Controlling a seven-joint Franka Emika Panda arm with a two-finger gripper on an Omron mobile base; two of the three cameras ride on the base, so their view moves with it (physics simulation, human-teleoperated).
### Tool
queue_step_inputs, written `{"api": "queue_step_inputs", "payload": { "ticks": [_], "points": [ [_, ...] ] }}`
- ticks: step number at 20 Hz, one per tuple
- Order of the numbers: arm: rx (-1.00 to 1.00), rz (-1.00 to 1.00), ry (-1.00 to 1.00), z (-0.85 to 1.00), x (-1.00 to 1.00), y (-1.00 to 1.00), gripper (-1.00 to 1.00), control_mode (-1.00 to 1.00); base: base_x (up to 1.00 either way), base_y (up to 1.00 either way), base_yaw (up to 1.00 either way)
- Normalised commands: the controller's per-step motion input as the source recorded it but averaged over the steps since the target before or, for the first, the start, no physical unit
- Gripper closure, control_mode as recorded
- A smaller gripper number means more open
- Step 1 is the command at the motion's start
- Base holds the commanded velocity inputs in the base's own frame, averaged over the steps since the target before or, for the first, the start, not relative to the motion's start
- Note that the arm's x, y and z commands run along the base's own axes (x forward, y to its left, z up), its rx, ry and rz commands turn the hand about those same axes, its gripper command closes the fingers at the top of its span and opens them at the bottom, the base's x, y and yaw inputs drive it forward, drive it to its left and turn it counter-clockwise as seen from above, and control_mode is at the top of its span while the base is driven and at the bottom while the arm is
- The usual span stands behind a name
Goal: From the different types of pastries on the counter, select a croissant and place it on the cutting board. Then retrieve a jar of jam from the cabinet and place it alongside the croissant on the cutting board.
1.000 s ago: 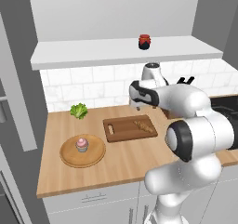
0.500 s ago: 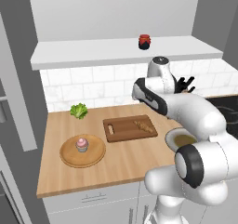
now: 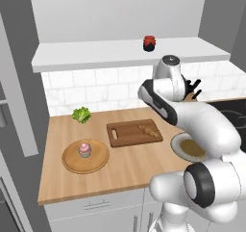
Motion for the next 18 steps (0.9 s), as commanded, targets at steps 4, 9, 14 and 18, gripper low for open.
{"api": "queue_step_inputs", "payload": {
  "ticks": [4,9,14,18],
  "points": [
    [0.00,0.00,-0.11,0.81,-0.10,0.00,-1.00,-1.00,0.00,0.00,0.00],
    [0.01,0.00,-0.07,0.61,-0.12,0.01,-1.00,-1.00,0.00,0.00,0.00],
    [0.05,0.00,-0.11,0.61,-0.02,0.00,-1.00,-1.00,0.00,0.00,0.00],
    [0.02,0.00,-0.20,0.62,0.00,0.01,-1.00,-1.00,0.00,0.00,0.00]
  ]
}}
